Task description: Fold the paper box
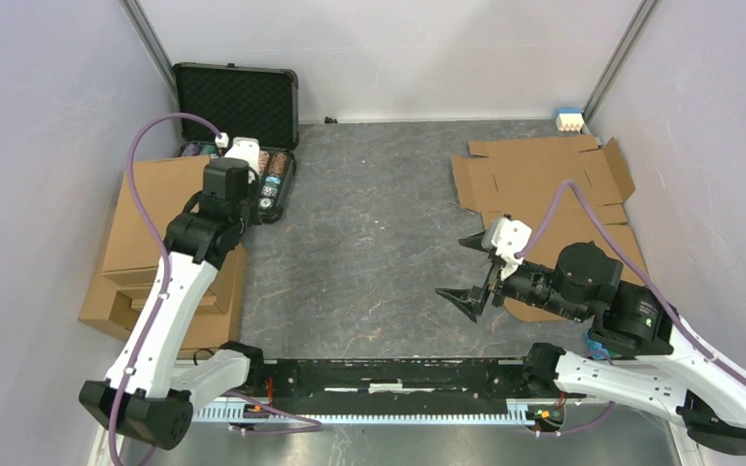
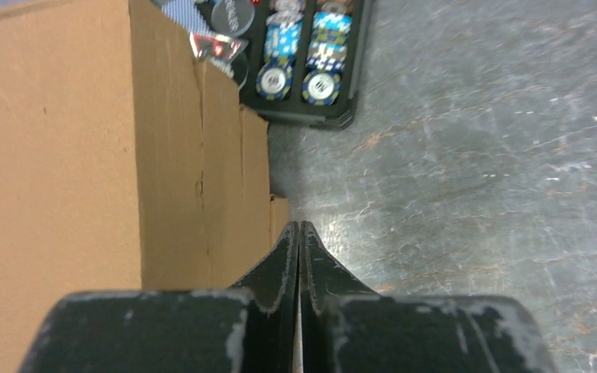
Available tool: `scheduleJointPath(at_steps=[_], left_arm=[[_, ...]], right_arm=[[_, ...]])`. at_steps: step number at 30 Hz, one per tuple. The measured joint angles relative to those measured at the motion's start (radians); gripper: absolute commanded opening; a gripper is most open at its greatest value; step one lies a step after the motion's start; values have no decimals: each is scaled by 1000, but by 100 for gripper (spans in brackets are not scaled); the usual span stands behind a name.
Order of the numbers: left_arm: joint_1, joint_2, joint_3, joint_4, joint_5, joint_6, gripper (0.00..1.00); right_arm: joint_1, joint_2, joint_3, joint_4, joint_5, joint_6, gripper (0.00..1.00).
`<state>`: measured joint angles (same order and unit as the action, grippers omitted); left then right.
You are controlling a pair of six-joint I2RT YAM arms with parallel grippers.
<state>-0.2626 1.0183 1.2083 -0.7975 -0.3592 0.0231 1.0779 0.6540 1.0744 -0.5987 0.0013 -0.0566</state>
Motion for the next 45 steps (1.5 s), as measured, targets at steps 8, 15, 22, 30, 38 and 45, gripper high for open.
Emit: scheduleJointPath(at_steps=[8,15,22,30,38,45], left_arm=[[117,135,-22,-13,-165,-105,18],[206,228,8,-17,-381,-126,50],[204,164,14,11,-273,-135,91],[179,46,-2,54,169,-261,100],[80,85,-192,172,417,-457,100],[-101,199,-298,326,414,-531,100]], right_arm=[[0,6,0,0,0,0,98],[0,-10,0,-7,0,-2,98],[0,-34,-19,9,10,-4,98],[0,-23,-182,121,126,62,98],[0,-13,-340,301,288,108,98],[-100,172,-373,456,388,190,98]])
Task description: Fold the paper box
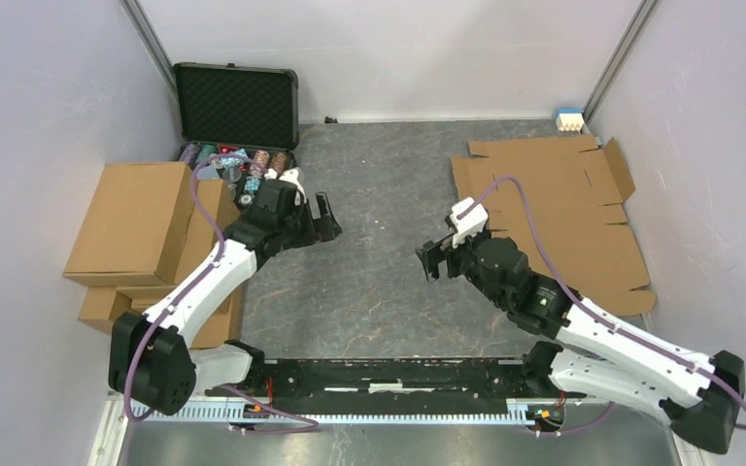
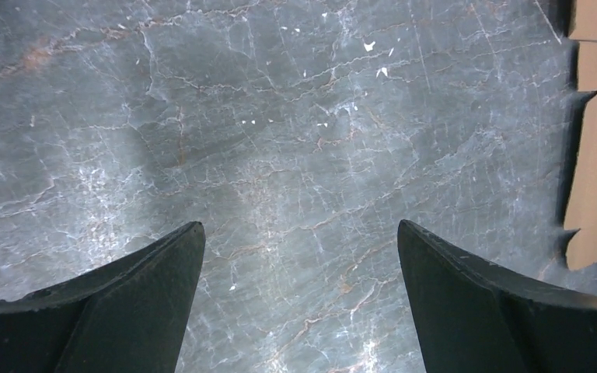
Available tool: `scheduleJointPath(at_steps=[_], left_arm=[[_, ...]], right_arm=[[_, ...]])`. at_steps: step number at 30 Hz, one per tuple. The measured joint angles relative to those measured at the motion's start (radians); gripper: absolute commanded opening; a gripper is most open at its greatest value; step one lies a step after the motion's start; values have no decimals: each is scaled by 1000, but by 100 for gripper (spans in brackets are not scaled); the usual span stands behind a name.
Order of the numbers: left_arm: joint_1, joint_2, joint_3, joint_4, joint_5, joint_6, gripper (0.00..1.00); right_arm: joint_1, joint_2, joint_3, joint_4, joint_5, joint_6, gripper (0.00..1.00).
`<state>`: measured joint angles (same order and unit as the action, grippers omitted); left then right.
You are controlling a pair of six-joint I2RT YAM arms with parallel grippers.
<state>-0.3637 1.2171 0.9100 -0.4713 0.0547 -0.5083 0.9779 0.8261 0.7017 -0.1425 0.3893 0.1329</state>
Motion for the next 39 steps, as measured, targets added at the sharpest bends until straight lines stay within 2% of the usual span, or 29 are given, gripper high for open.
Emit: scheduleJointPath(at_steps=[1,7,10,12,18,25,29,39], left_arm=[[-6,1,-27,35,-1,-6,100],[-7,-87,-248,258,-73,11,100],[-7,-204,-359,335,-160,72,100],[-7,-295,-436,411,-224,123,100],[-7,-476,-647,638,-389,275,100],[-7,-458,-688,784,-461,327,100],[-7,-444,-687,787,-468,303,100],[-7,-448,-724,790,-449,84,100]], right_arm=[[-29,10,-13,13,-3,9,98],[-396,9,-210,170,-64,103,98],[-550,-18,-339,262,-48,117,98],[-602,-48,-423,330,-4,109,98],[-622,-81,-652,588,148,11,98],[-626,-1,-666,733,200,-22,98],[-626,49,-656,718,279,68,98],[-626,168,-570,516,460,277,98]])
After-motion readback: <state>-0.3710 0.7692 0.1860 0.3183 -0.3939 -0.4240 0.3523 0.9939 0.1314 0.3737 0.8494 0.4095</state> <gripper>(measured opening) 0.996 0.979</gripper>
